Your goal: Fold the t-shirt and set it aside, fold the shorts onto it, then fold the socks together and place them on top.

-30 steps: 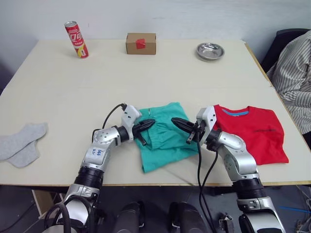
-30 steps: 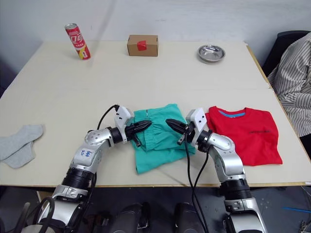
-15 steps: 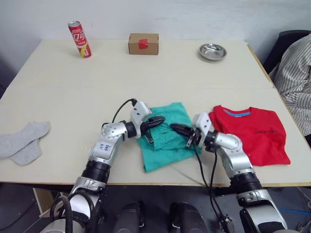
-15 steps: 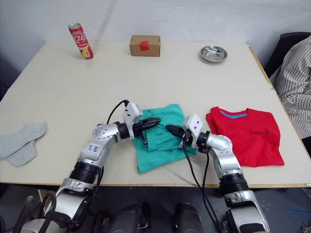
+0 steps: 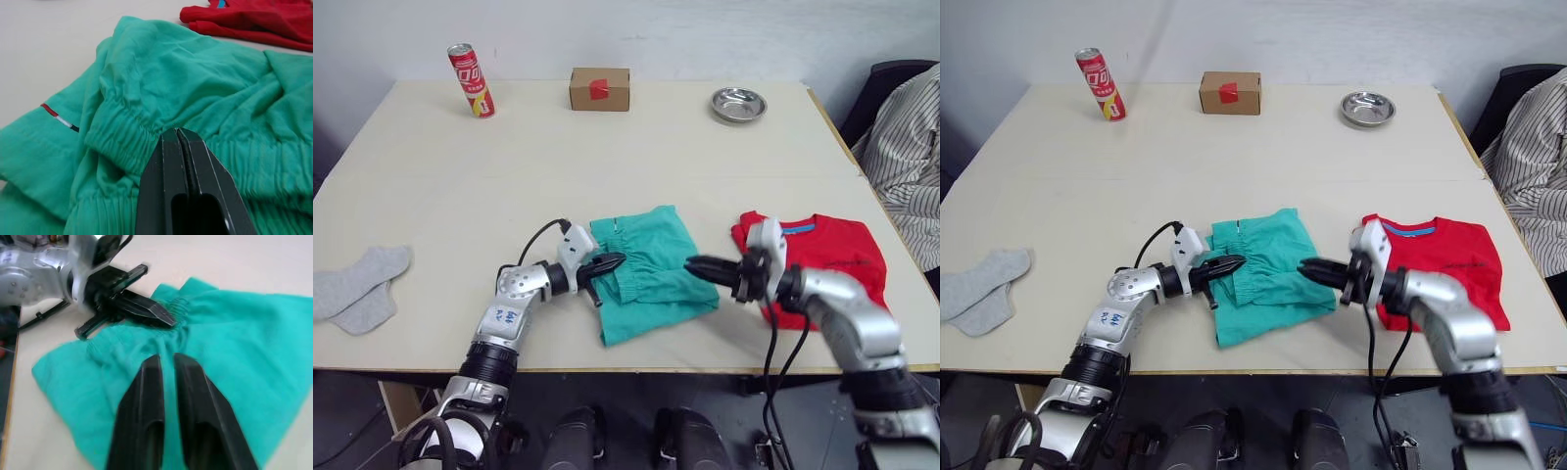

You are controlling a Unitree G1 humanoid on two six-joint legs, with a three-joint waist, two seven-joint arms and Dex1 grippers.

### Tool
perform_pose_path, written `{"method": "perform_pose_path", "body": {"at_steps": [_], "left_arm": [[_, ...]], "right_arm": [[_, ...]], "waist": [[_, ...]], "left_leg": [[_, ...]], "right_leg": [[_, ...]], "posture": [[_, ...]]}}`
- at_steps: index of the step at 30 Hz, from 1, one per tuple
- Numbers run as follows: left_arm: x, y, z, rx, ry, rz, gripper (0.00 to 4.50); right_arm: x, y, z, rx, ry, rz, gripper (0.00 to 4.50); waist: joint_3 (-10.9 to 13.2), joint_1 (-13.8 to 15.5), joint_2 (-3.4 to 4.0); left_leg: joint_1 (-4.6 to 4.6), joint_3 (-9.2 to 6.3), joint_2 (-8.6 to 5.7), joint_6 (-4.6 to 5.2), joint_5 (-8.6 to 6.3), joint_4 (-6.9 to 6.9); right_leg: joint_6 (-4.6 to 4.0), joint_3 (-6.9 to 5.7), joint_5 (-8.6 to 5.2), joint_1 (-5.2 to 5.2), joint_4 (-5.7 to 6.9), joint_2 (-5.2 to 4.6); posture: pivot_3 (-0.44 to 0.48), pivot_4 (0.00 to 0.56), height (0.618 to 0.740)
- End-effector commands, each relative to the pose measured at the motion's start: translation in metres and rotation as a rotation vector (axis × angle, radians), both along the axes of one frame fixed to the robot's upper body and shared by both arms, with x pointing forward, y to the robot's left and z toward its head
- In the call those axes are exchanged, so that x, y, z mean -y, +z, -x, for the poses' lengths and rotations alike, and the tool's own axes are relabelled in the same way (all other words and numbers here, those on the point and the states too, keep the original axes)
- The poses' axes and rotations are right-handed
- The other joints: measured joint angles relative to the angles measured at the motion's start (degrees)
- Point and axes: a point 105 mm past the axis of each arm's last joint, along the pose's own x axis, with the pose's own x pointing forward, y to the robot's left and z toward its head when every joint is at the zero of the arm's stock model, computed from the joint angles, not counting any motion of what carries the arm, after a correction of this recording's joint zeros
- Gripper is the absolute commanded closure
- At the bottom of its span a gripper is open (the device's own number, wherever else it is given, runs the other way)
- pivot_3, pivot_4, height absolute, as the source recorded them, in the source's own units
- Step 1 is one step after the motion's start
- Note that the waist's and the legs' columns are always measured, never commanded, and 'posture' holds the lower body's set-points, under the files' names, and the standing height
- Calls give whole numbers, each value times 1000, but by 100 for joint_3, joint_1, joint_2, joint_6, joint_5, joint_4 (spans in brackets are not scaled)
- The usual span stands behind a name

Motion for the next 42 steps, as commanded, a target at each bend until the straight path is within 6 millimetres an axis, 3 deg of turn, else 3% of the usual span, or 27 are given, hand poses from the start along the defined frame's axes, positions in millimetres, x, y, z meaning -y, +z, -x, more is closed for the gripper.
{"method": "perform_pose_path", "body": {"at_steps": [1, 3, 9, 15, 18, 21, 24, 29, 32, 35, 38, 42], "left_arm": [[-1, 15, 3, 40, -28, 24, 4500], [-2, 14, 1, 39, -23, 20, 4500], [4, 11, -1, 38, -8, 27, 4500], [2, 4, 3, 24, 8, 22, 4500], [0, 1, 5, 18, 15, 21, 4500], [-2, -1, 7, 13, 21, 22, 4500], [-1, -1, 8, 12, 19, 22, 4500], [-3, -2, 9, 13, 2, 14, 4500], [-2, 5, 11, 41, -33, 34, 4500], [1, 25, 21, 38, -105, 161, 4500], [-4, 42, 43, 35, -229, 204, 3883], [-8, 61, 58, 71, -291, 221, 2605]], "right_arm": [[14, 12, -25, -168, -35, 19, 2864], [20, 9, -44, -283, -86, 45, 2172], [18, -15, -68, -440, -88, 208, 122], [-14, -21, -57, -572, 91, 195, 21], [-27, -14, -58, -588, 118, 122, 662], [-35, -10, -60, -598, 122, 78, 1653], [-36, -7, -62, -592, 107, 42, 2873], [-29, 11, -54, -568, 135, -14, 4470], [-23, 33, -39, -538, 201, -43, 4470], [-12, 54, -24, -502, 234, -18, 4470], [27, 93, -5, -400, 222, 8, 4500], [80, 109, 7, -364, 77, 83, 4500]], "waist": [[3, 2, 4], [6, -4, 4], [7, -7, 6], [8, -47, 7], [8, -69, 7], [9, -79, 9], [9, -91, 10], [10, -120, 11], [11, -104, 12], [18, -106, 24], [26, -89, 28], [36, -4, 36]], "left_leg": [[0, 0, 0, 3, -2, 0], [-2, 2, -1, 17, 6, 2], [-25, 7, -2, 14, 18, -1], [-32, 18, -4, 27, 25, 16], [-28, 14, -3, 26, 25, 13], [-26, 12, -3, 23, 24, 13], [-27, 12, -4, 22, 23, 11], [-29, 12, -4, 21, 21, 10], [-32, 7, -4, 21, 21, 10], [-43, 7, -6, 25, 18, 13], [-83, 5, -6, 25, 18, 19], [-99, 14, -8, 24, 20, 17]], "right_leg": [[-1, -2, -1, 1, -1, 0], [-1, -3, 0, 0, -1, -1], [1, -18, 0, -4, 0, 6], [20, -10, 10, -3, 0, 12], [19, -10, 10, -4, 3, 9], [19, -10, 10, -5, 3, 6], [19, -10, 10, -5, 9, 5], [19, -10, 10, -6, 7, 5], [19, -14, 10, -6, 3, 4], [20, -14, 11, -15, 0, 0], [22, -14, 12, -55, 2, 0], [22, -9, 11, -76, -4, 5]], "posture": [[0, 150, 740], [0, 150, 740], [0, 150, 740], [0, 150, 740], [0, 150, 740], [0, 150, 740], [0, 150, 740], [0, 150, 740], [0, 150, 740], [0, 150, 740], [0, 150, 740], [0, 150, 740]]}}
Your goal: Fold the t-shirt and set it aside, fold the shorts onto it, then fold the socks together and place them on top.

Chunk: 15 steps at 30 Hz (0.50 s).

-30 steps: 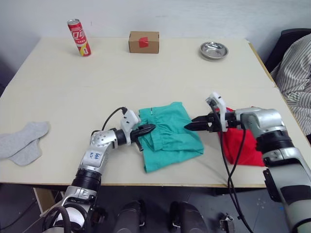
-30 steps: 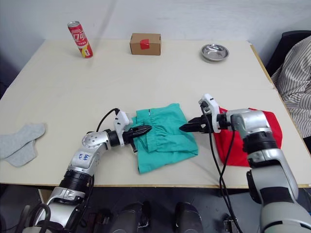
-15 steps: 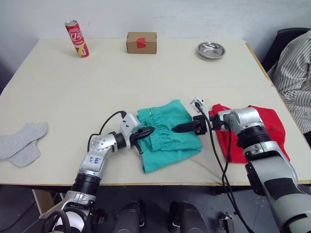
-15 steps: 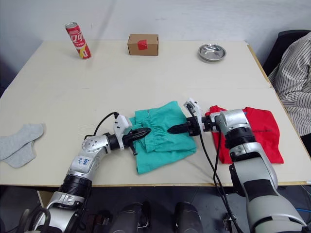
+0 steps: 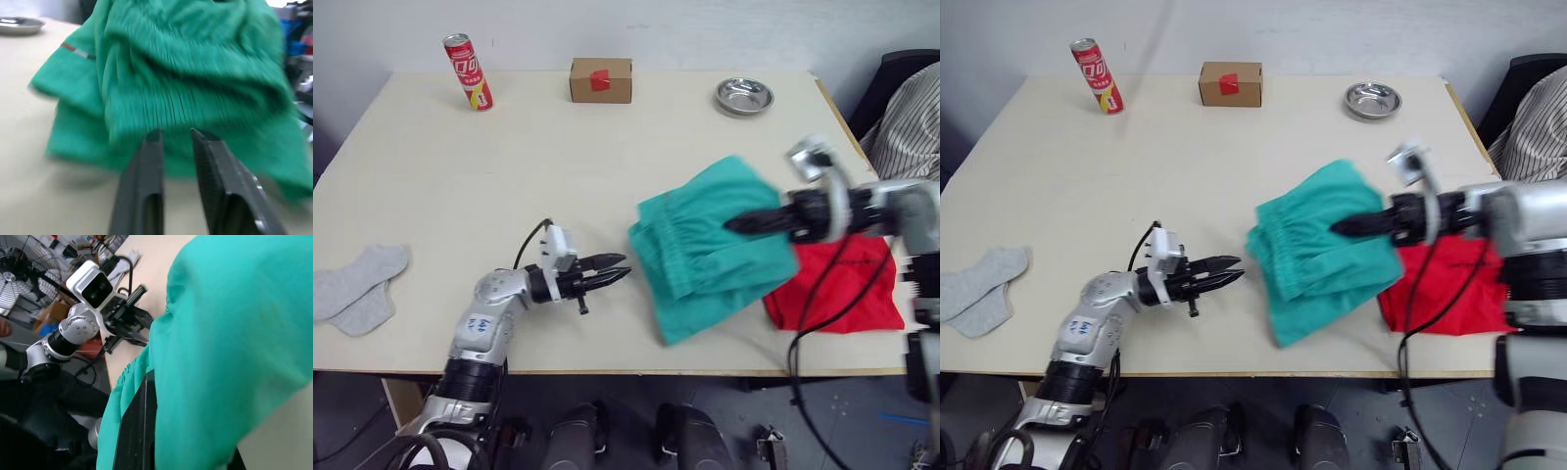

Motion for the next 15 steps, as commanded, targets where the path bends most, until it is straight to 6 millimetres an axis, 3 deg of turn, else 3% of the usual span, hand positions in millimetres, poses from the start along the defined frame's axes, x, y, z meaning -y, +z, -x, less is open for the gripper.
{"method": "perform_pose_path", "body": {"at_steps": [1, 5, 8, 11, 15], "left_arm": [[0, 25, 17, 74, -69, 42, 2277], [0, 32, 25, 104, -92, 49, 1029], [-2, 32, 26, 102, -96, 50, 70], [-3, 31, 28, 94, -97, 44, 9], [-5, 31, 31, 80, -101, 33, 9]], "right_arm": [[38, 18, 13, 58, -68, 58, 4500], [96, 3, 22, -13, -251, 183, 4500], [129, -27, 26, -87, -338, 304, 4500], [153, -61, 29, -125, -361, 444, 4500], [174, -87, 4, 1, -486, 547, 4500]], "waist": [[2, 22, -1], [3, 29, -3], [3, 25, -3], [4, 2, 0], [5, -11, 0]], "left_leg": [[0, 1, 0, 0, 0, 0], [2, 12, -1, 5, -3, 10], [6, 23, -1, 6, -1, 12], [10, 36, 1, 4, 1, 11], [19, 61, 8, 3, 7, 13]], "right_leg": [[0, 0, 0, 0, -5, 0], [5, 11, 3, 2, -12, -4], [6, 20, 9, -2, -6, -5], [5, 31, 11, -9, 2, -3], [5, 30, 11, -16, 12, 12]], "posture": [[0, 150, 740], [0, 150, 740], [0, 150, 740], [0, 150, 740], [0, 150, 740]]}}
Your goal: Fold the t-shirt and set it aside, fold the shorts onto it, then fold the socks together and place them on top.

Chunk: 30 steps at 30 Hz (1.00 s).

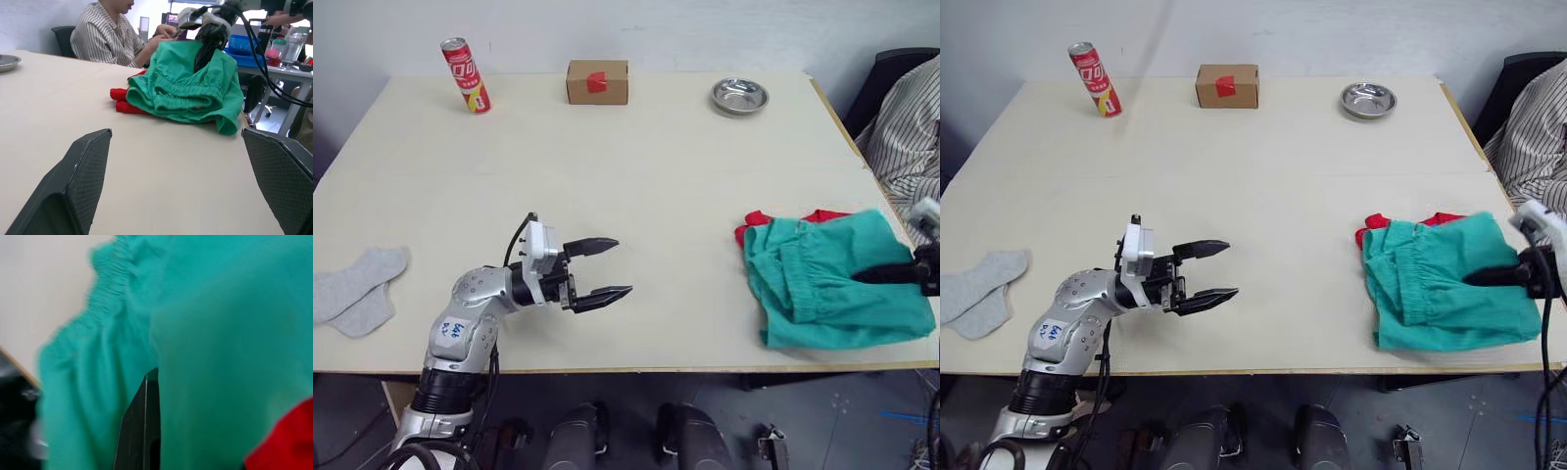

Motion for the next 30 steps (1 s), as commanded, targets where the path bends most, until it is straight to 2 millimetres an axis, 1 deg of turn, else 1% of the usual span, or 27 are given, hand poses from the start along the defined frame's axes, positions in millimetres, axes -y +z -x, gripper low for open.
{"method": "perform_pose_path", "body": {"at_steps": [1, 3, 5, 6, 7, 12, 16, 17, 18, 19, 20, 21, 22, 24, 25, 26, 28, 30], "left_arm": [[-3, 9, 8, 31, -17, 8, 9], [-4, 9, 10, 31, -13, -1, 9], [-6, 9, 10, 35, -5, -3, 0], [-7, 9, 10, 36, -2, -4, 0], [-7, 9, 10, 33, -1, -4, 0], [-10, 6, 5, 20, 19, -10, 0], [-18, 0, -1, 1, 45, -33, 0], [-21, -1, -2, -1, 53, -34, 0], [-24, -1, -4, -3, 63, -33, 0], [-27, -1, -6, -4, 74, -32, 0], [-30, -1, -8, -4, 91, -27, 0], [-33, -1, -10, -3, 102, -23, 0], [-36, -2, -12, -2, 115, -20, 0], [-44, -5, -14, 4, 150, -16, 0], [-47, -7, -15, 8, 162, -18, 0], [-49, -8, -16, 14, 173, -20, 0], [-57, -9, -13, 21, 222, -15, 0], [-65, -10, -11, 26, 264, -9, 0]], "right_arm": [[13, -1, -17, 145, -31, 94, 4500], [14, -3, -22, 146, -80, 69, 4500], [9, 0, -18, 99, -89, -6, 3956], [6, 1, -13, 61, -69, -35, 3747], [7, 3, -11, 71, -40, -17, 3388], [22, 36, -5, 242, 39, 180, 1682], [22, 76, 1, 408, 96, 309, 243], [19, 83, 2, 442, 110, 326, 26], [14, 89, 4, 479, 128, 344, 26], [6, 92, 6, 492, 145, 343, 26], [-13, 87, 9, 501, 207, 315, 26], [-27, 83, 13, 503, 248, 293, 26], [-42, 75, 16, 522, 294, 279, 26], [-83, 56, 16, 613, 350, 195, 26], [-96, 51, 16, 641, 352, 159, 26], [-104, 45, 17, 642, 344, 140, 26], [-130, 28, 19, 659, 350, 64, 26], [-148, 20, 19, 682, 337, -11, 26]], "waist": [[0, 4, 1], [4, 8, 8], [6, 15, 11], [6, 16, 11], [5, 17, 11], [6, 52, 13], [6, 42, 15], [6, 36, 15], [6, 23, 15], [6, 21, 15], [7, 26, 14], [6, 27, 12], [5, 37, 10], [-4, 35, -4], [-3, 38, -5], [-1, 46, 0], [2, 60, 6], [3, 64, 6]], "left_leg": [[2, 3, 1, 1, 2, 2], [2, 6, 2, 2, 6, 7], [2, 11, 2, 5, 7, 12], [1, 9, 3, 5, 7, 15], [0, 7, 4, 5, 7, 18], [-6, -4, 1, 6, 4, 22], [-5, -3, 1, 6, 3, 22], [-4, -3, 2, 5, 3, 22], [-4, -4, 3, 5, 3, 22], [-2, -2, 6, 2, 2, 22], [-1, -2, 7, 2, 1, 22], [-3, -6, 10, 1, 1, 20], [-1, -8, 13, -2, -1, 20], [-2, -19, 14, -3, -1, 19], [-1, -26, 17, -7, -3, 18], [-3, -27, 17, -7, -4, 18], [-7, -26, 4, -2, -4, 16], [-8, -28, 3, 0, -4, 15]], "right_leg": [[1, 0, 1, 0, 2, 3], [1, 1, 1, -1, 6, 7], [1, 5, 1, -4, 10, 5], [1, 9, 1, -3, 9, 5], [1, 13, 1, -3, 9, 4], [0, 19, 1, 1, 6, -6], [0, 19, 1, 0, 7, -6], [0, 18, 1, 0, 8, -5], [0, 18, 1, -1, 8, -4], [0, 18, 1, 1, 8, -2], [0, 19, 1, 1, 8, -1], [0, 19, 1, 1, 7, -1], [0, 19, 1, 3, 6, 1], [0, 14, 1, 8, 5, 2], [-1, 10, 2, 14, 2, 4], [-1, 10, 2, 12, 3, 4], [-3, 12, 3, 5, 8, -10], [-3, 11, 3, 5, 6, -11]], "posture": [[0, 150, 740], [0, 150, 740], [0, 150, 740], [0, 150, 740], [0, 150, 740], [0, 150, 740], [0, 150, 740], [0, 150, 740], [0, 150, 740], [0, 150, 740], [0, 150, 740], [0, 150, 740], [0, 150, 740], [0, 150, 740], [0, 150, 740], [0, 150, 740], [0, 150, 740], [0, 150, 740]]}}
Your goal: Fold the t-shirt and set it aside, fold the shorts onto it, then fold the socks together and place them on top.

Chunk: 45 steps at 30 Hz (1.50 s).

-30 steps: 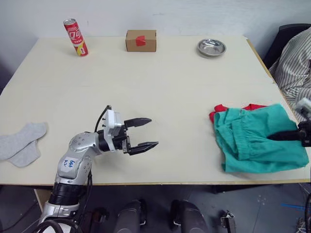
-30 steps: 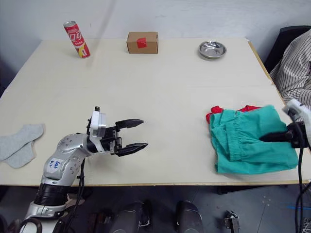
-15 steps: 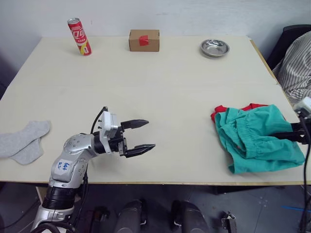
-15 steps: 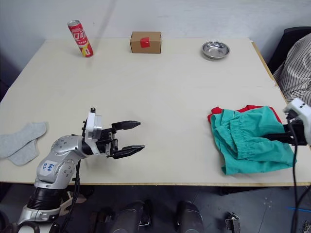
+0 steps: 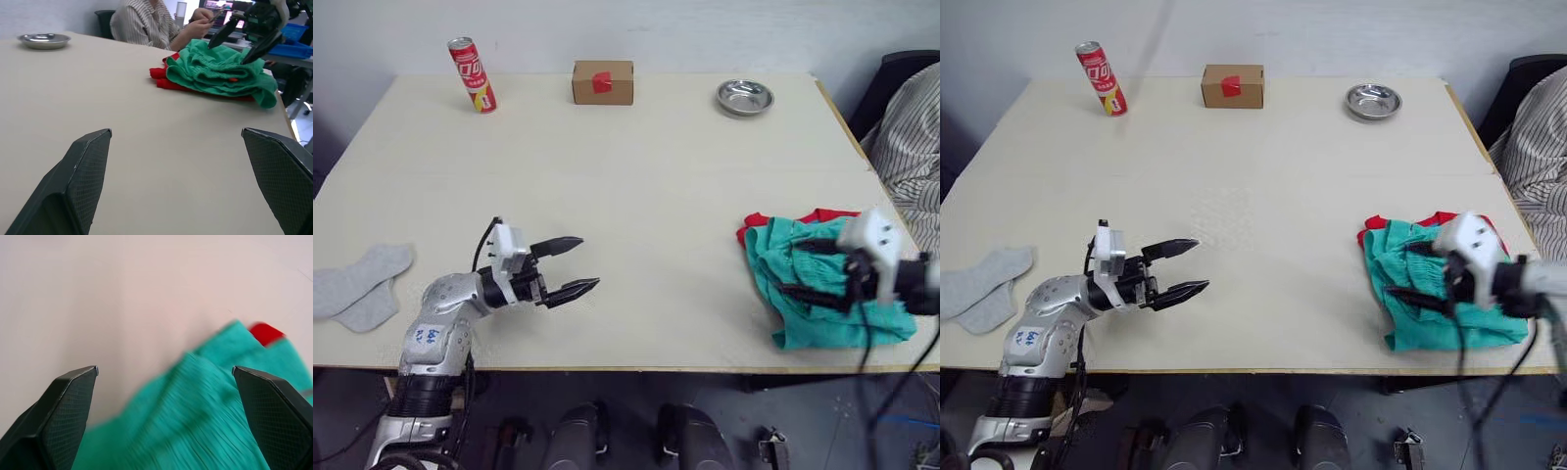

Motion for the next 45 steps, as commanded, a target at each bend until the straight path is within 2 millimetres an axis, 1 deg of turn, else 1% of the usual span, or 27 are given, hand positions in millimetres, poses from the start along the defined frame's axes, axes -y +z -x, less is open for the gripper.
{"method": "perform_pose_path", "body": {"at_steps": [1, 2, 4, 5, 6, 8, 10, 12, 14, 15, 16, 17, 19, 22, 24, 25, 27, 28, 29, 30, 31, 33, 36, 38, 39, 42, 45], "left_arm": [[-16, 8, 5, 62, 92, -3, 0], [-20, 8, 6, 66, 114, -5, 0], [-32, 7, 11, 77, 191, -11, 0], [-40, 7, 13, 81, 236, -13, 0], [-45, 7, 15, 83, 266, -15, 0], [-56, 6, 18, 87, 328, -25, 0], [-83, 3, 28, 69, 459, -28, 0], [-116, 0, 43, 63, 633, -15, 0], [-136, -1, 54, 62, 751, -7, 0], [-142, -2, 57, 59, 788, -3, 0], [-168, -8, 73, 34, 960, 29, 0], [-188, -13, 88, 13, 1101, 43, 0], [-216, -22, 120, -28, 1328, 53, 0], [-233, -36, 157, -116, 1488, 13, 0], [-248, -42, 179, -163, 1611, 4, 0], [-254, -45, 188, -188, 1665, 4, 0], [-259, -50, 199, -232, 1724, 4, 0], [-257, -58, 202, -312, 1716, 35, 0], [-253, -64, 204, -382, 1703, 57, 0], [-252, -64, 204, -414, 1691, 69, 0], [-250, -63, 202, -433, 1673, 80, 0], [-249, -51, 194, -414, 1638, 77, 0], [-246, -29, 176, -399, 1550, 70, 0], [-240, -14, 157, -400, 1453, -16, 0], [-237, -11, 149, -420, 1406, -52, 0], [-237, -8, 133, -456, 1353, -90, 0], [-242, -16, 105, -497, 1293, -165, 0]], "right_arm": [[-30, 3, 1, 72, 26, -88, 26], [-37, 0, 1, 74, 36, -104, 26], [-52, -4, -2, 117, 44, -155, 26], [-56, -3, -5, 159, 39, -171, 26], [-59, -2, -8, 188, 35, -181, 26], [-64, -4, -8, 202, 56, -184, 26], [-74, -9, -4, 216, 114, -208, 26], [-83, -12, 5, 249, 191, -237, 26], [-87, -15, 12, 273, 243, -244, 26], [-88, -16, 14, 279, 261, -242, 26], [-89, -19, 19, 297, 292, -251, 26], [-90, -22, 24, 301, 318, -262, 26], [-89, -23, 31, 316, 343, -291, 26], [-87, -16, 36, 357, 343, -333, 26], [-86, -16, 38, 341, 344, -341, 26], [-87, -19, 41, 329, 367, -329, 26], [-89, -25, 47, 309, 410, -310, 26], [-90, -27, 50, 298, 431, -311, 26], [-91, -27, 51, 293, 443, -324, 26], [-94, -25, 52, 307, 466, -328, 26], [-96, -22, 52, 317, 479, -334, 26], [-103, -17, 52, 350, 520, -331, 26], [-118, -8, 55, 385, 592, -347, 26], [-131, 0, 53, 416, 636, -369, 26], [-138, 3, 51, 426, 650, -381, 26], [-146, 6, 45, 436, 660, -395, 26], [-147, 1, 41, 432, 663, -384, 26]], "waist": [[-1, 6, -2], [-1, -4, -2], [0, -77, -3], [1, -88, -4], [3, -67, -3], [5, -5, 0], [4, 27, -7], [3, 24, -12], [4, 20, -13], [4, 17, -13], [4, 15, -14], [3, 11, -16], [2, -24, -27], [8, -23, -47], [6, -2, -55], [1, 20, -63], [-3, 69, -69], [-3, 91, -69], [-3, 100, -69], [-3, 97, -68], [-3, 98, -69], [-3, 105, -69], [-3, 113, -70], [-2, 109, -71], [-2, 107, -68], [2, 97, -51], [2, 113, -50]], "left_leg": [[0, 0, -2, 2, 0, 0], [-1, -3, -2, 3, 0, -1], [9, -107, -46, 22, 17, -37], [5, -188, -98, 45, 43, -66], [-1, -197, -101, 15, 63, -53], [-1, -179, -101, 13, 60, -50], [0, -177, -102, 16, 57, -45], [4, -170, -99, 19, 49, -45], [6, -164, -95, 22, 42, -47], [6, -162, -94, 24, 39, -46], [7, -161, -93, 26, 38, -46], [7, -158, -93, 27, 36, -44], [13, -152, -93, 41, 13, -43], [15, -147, -86, 34, -6, -40], [17, -146, -83, 30, -11, -34], [16, -148, -82, 30, -11, -33], [15, -151, -76, 31, -16, -36], [15, -151, -75, 31, -20, -37], [15, -150, -74, 30, -25, -40], [14, -150, -73, 29, -31, -43], [14, -149, -72, 31, -36, -43], [13, -147, -72, 28, -42, -42], [13, -146, -67, 24, -41, -41], [14, -143, -67, 23, -41, -40], [14, -143, -63, 20, -39, -40], [15, -137, -62, 14, -35, -43], [16, -119, -67, -17, -24, -46]], "right_leg": [[0, 0, 0, 0, 0, -1], [0, -1, 0, 4, -2, -1], [5, -117, 1, 89, -23, -25], [23, -183, -9, 115, -28, -53], [38, -157, -18, 103, -13, -48], [40, -131, -20, 95, -17, -50], [41, -121, -20, 96, -27, -52], [41, -108, -20, 96, -31, -50], [42, -103, -21, 95, -35, -49], [43, -101, -21, 94, -34, -48], [43, -101, -21, 94, -34, -48], [43, -98, -21, 94, -33, -49], [44, -87, -21, 98, -36, -52], [49, -79, -22, 96, -39, -48], [47, -75, -21, 95, -36, -49], [46, -75, -20, 95, -36, -49], [41, -67, -20, 94, -45, -47], [38, -64, -22, 92, -50, -46], [35, -62, -24, 91, -58, -46], [35, -60, -25, 92, -68, -44], [36, -59, -25, 89, -70, -44], [37, -60, -29, 87, -71, -43], [35, -66, -28, 87, -70, -38], [34, -63, -27, 88, -69, -38], [32, -64, -26, 86, -67, -35], [26, -59, -21, 81, -66, -33], [32, -46, -24, 75, -65, -35]], "posture": [[0, 150, 740], [0, 150, 740], [0, 150, 740], [0, 150, 740], [0, 150, 740], [0, 150, 740], [0, 150, 740], [0, 150, 740], [0, 150, 740], [0, 150, 740], [0, 150, 740], [0, 150, 740], [0, 150, 740], [0, 150, 740], [0, 150, 740], [0, 150, 740], [0, 150, 740], [0, 150, 740], [0, 150, 740], [0, 150, 740], [0, 150, 740], [0, 150, 740], [0, 150, 740], [0, 150, 740], [0, 150, 740], [0, 150, 740], [0, 150, 740]]}}
